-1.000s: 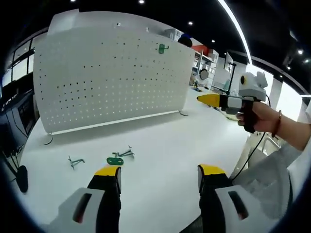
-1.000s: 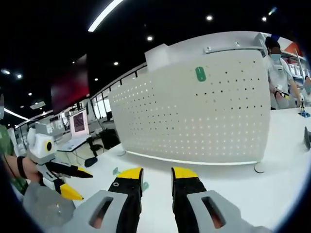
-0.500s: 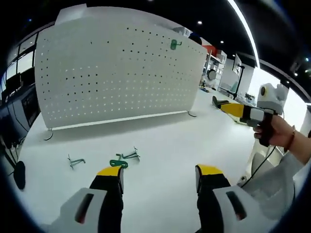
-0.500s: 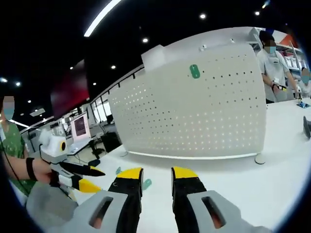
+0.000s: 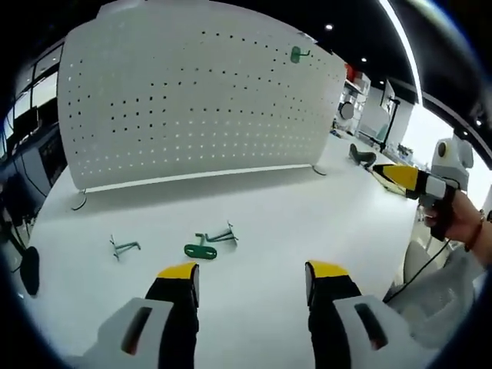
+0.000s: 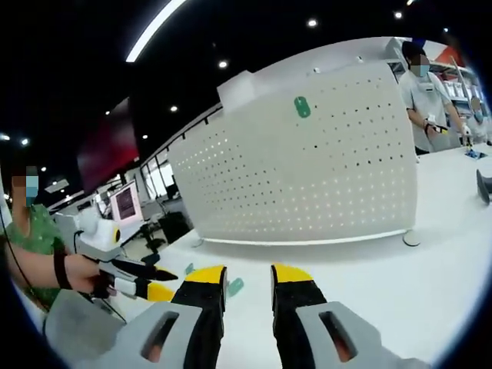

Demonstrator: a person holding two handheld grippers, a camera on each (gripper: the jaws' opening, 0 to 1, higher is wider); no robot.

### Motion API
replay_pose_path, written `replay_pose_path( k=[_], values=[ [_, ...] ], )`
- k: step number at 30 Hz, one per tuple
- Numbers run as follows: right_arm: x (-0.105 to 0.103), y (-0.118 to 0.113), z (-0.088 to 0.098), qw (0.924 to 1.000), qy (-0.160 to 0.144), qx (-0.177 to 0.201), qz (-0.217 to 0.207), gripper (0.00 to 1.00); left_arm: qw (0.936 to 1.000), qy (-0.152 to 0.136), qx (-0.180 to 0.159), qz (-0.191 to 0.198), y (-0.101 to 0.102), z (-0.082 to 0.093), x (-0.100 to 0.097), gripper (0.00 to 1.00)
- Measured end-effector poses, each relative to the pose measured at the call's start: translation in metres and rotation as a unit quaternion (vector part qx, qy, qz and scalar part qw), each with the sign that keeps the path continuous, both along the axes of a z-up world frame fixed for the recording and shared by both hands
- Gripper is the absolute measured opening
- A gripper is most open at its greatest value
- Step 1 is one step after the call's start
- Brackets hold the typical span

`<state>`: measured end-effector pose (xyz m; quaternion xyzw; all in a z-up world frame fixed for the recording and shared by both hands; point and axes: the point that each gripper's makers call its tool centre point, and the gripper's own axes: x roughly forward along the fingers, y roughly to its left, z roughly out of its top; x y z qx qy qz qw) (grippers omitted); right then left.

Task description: Insert the hook assembly into the mounting plate slot until the hook locks in place.

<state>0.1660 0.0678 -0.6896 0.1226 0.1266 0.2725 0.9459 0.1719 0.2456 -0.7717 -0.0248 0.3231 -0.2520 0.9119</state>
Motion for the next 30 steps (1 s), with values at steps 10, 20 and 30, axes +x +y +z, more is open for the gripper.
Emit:
replay_pose_path(
  k=[10, 20, 30],
  values=[
    [-0.012, 0.002, -0.011, 0.9999, 0.017, -0.001, 0.000, 0.23, 0.9988, 0.035, -0.011, 0.033, 0.007, -0.020, 0.005, 0.51],
    [-0.015, -0.007, -0.010, 0.9997, 0.019, 0.009, -0.015, 0.23, 0.9974, 0.051, -0.014, 0.049, 0.017, -0.031, 0.018, 0.49],
    [-0.017, -0.013, -0.014, 0.9992, 0.028, 0.012, -0.024, 0.24, 0.9934, 0.082, -0.043, 0.067, 0.010, -0.046, 0.025, 0.44]
  ],
)
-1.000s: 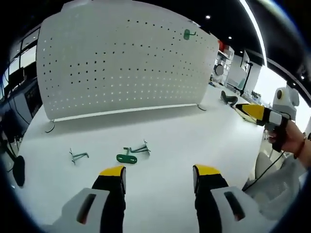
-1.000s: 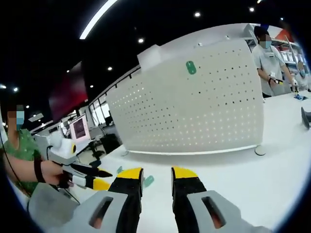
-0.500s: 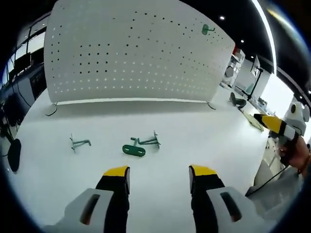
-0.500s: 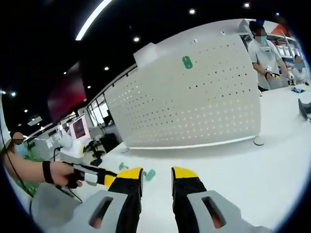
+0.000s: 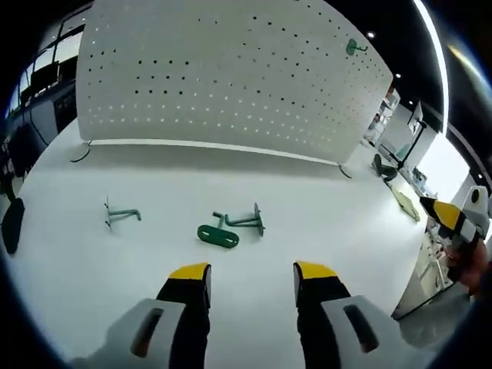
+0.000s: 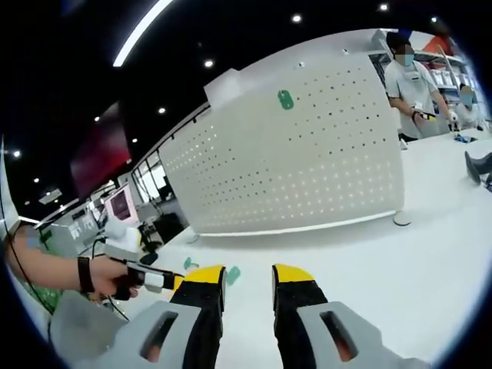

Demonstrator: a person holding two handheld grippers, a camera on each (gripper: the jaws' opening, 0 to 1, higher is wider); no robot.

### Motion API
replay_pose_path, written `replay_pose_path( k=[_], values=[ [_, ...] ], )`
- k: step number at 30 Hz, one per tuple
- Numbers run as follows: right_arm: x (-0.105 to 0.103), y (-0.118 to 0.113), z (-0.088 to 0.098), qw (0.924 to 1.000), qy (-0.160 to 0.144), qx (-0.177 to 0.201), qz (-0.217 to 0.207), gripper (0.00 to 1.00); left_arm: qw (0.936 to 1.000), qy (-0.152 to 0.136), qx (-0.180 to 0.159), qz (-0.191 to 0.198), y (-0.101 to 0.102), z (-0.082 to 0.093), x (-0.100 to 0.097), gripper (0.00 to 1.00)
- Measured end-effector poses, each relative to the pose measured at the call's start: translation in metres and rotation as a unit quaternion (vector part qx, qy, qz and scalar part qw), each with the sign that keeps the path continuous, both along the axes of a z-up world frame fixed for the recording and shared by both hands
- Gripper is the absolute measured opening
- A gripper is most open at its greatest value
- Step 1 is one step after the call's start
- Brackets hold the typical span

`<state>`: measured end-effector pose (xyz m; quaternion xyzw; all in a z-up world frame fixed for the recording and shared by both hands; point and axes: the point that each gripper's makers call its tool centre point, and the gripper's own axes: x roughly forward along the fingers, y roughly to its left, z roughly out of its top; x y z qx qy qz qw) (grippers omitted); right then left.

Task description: Insert the hook assembly into the mounting plate slot until the hook locks in place.

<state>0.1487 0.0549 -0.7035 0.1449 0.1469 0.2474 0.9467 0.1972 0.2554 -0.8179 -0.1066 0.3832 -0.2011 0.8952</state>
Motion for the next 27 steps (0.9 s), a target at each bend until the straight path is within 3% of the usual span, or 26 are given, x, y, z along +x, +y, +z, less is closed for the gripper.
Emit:
replay_pose_path(
  k=[7, 16, 27],
  values=[
    [-0.002, -0.007, 0.000, 0.9999, 0.003, 0.006, -0.013, 0.25, 0.9999, 0.007, -0.005, 0.011, 0.001, -0.005, 0.012, 0.42],
    [-0.003, -0.016, 0.000, 0.9995, 0.007, 0.011, -0.029, 0.25, 0.9974, 0.031, -0.041, 0.050, 0.006, -0.010, 0.026, 0.37],
    [-0.002, -0.020, 0.000, 0.9991, 0.007, 0.020, -0.038, 0.25, 0.9954, 0.053, -0.038, 0.071, 0.005, -0.024, 0.034, 0.30]
  ],
)
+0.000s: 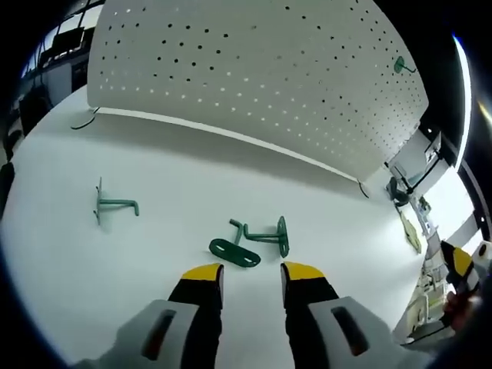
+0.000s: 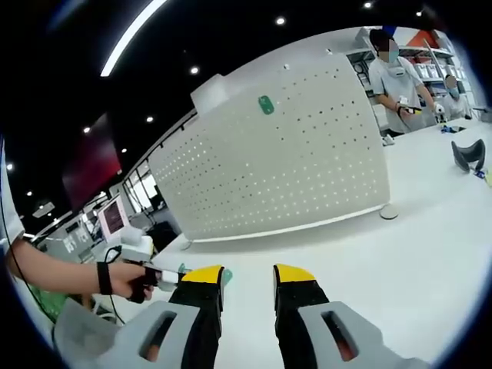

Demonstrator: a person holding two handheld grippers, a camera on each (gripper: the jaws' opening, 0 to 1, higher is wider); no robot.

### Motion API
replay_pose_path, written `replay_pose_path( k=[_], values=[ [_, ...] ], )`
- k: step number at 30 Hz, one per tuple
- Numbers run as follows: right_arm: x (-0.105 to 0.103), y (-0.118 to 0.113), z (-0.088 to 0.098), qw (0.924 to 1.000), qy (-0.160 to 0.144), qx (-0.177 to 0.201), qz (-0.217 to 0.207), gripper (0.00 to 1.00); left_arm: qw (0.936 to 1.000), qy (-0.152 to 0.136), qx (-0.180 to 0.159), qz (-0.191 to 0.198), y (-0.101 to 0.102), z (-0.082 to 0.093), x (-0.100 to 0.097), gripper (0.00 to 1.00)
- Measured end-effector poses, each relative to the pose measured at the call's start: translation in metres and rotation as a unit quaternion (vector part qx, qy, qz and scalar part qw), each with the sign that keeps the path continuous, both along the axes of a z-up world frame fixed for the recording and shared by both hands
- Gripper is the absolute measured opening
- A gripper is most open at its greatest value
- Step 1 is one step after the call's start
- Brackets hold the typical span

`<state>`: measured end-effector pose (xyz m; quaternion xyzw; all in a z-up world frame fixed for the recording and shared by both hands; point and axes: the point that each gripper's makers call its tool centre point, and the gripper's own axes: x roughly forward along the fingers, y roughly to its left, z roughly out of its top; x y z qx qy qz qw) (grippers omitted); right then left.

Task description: Insert the hook assembly into the mounting plate slot until the hook locks in place.

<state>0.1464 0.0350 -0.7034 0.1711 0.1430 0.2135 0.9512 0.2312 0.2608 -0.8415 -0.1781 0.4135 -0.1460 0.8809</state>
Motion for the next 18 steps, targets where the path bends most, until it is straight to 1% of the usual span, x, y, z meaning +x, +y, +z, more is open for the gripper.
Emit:
replay_pose_path(
  k=[3, 4, 8, 10, 11, 15, 17, 18],
  values=[
    [0.001, 0.000, 0.000, 1.0000, 0.001, 0.008, 0.000, 0.25, 0.9999, 0.004, -0.006, 0.012, 0.001, 0.001, 0.004, 0.23],
    [0.001, 0.000, 0.001, 0.9999, -0.001, 0.015, 0.002, 0.25, 0.9999, 0.007, -0.010, 0.012, 0.000, 0.000, 0.006, 0.23],
    [0.001, 0.001, 0.001, 0.9999, -0.003, 0.011, 0.004, 0.25, 0.9996, 0.014, -0.012, 0.019, 0.000, -0.002, 0.011, 0.25],
    [0.002, 0.001, 0.001, 0.9999, -0.003, 0.013, 0.003, 0.25, 0.9994, 0.027, -0.010, 0.019, 0.001, -0.005, 0.009, 0.24],
    [0.002, 0.001, 0.001, 0.9999, -0.003, 0.013, 0.003, 0.25, 0.9991, 0.031, -0.014, 0.025, 0.001, -0.006, 0.010, 0.24],
    [0.003, 0.000, 0.001, 0.9999, -0.003, 0.012, 0.001, 0.25, 0.9990, 0.031, -0.012, 0.029, 0.002, -0.006, 0.011, 0.21],
    [0.003, -0.001, 0.001, 0.9999, -0.003, 0.013, 0.000, 0.25, 0.9986, 0.039, -0.011, 0.033, 0.002, -0.007, 0.011, 0.18],
    [0.004, -0.001, 0.002, 0.9999, -0.003, 0.017, -0.001, 0.25, 0.9980, 0.049, -0.010, 0.039, 0.004, -0.008, 0.011, 0.17]
  ],
)
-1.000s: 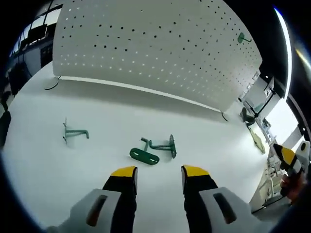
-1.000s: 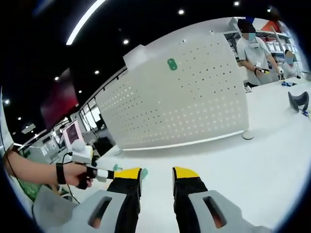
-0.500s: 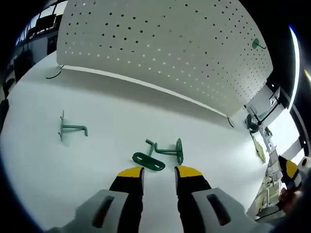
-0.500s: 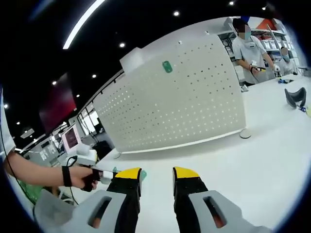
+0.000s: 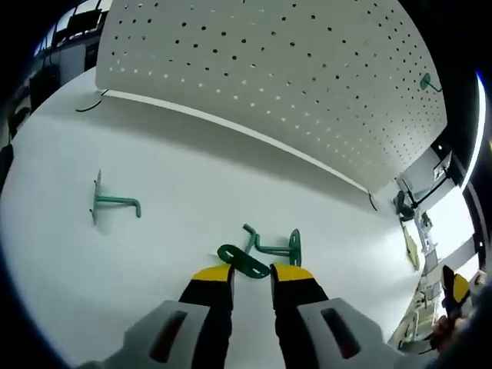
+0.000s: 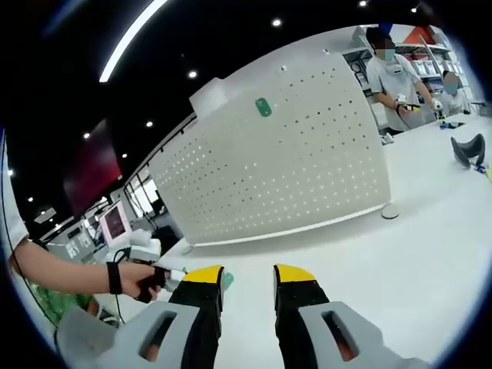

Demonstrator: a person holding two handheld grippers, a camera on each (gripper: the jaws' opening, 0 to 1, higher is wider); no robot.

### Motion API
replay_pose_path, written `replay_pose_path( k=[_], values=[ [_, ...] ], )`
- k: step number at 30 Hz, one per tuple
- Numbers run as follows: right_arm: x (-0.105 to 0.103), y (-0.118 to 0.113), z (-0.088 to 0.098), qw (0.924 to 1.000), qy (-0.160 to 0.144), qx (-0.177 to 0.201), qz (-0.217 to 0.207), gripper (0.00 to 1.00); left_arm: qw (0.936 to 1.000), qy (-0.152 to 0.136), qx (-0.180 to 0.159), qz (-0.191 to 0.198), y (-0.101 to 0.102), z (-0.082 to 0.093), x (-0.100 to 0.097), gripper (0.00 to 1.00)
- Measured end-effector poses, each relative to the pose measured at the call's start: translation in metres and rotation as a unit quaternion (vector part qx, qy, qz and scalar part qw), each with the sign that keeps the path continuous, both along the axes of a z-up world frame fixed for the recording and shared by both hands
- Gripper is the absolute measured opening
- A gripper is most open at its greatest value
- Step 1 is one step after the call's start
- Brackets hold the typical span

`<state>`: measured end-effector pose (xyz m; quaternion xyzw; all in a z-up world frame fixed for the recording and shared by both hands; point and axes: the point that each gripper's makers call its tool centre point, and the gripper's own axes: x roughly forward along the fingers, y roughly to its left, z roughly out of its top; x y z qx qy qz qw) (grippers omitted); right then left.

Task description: Insert the hook assembly into the mounting plate slot until the hook locks in place.

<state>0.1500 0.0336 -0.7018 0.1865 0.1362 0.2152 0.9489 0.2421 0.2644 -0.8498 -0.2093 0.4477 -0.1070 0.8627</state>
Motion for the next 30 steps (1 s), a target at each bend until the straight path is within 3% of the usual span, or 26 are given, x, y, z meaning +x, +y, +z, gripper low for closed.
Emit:
replay_pose_path(
  k=[2, 8, 14, 20, 30],
  values=[
    [0.000, 0.000, 0.002, 1.0000, -0.004, 0.004, -0.002, 0.25, 0.9999, 0.012, -0.005, 0.007, 0.001, 0.000, -0.001, 0.16],
    [0.000, 0.001, 0.001, 1.0000, -0.002, 0.000, 0.000, 0.25, 0.9999, 0.010, 0.005, -0.003, -0.003, 0.003, -0.002, 0.20],
    [0.000, 0.001, 0.002, 1.0000, -0.008, 0.005, -0.001, 0.25, 0.9985, 0.006, 0.051, -0.017, 0.001, 0.002, 0.000, 0.19],
    [0.000, 0.002, 0.003, 0.9999, -0.014, 0.003, 0.001, 0.24, 0.9947, 0.009, 0.095, -0.038, 0.006, -0.002, 0.003, 0.11],
    [-0.001, 0.003, 0.001, 0.9999, -0.012, 0.005, 0.004, 0.24, 0.9936, 0.001, 0.102, -0.049, 0.012, -0.003, 0.009, 0.05]
  ],
)
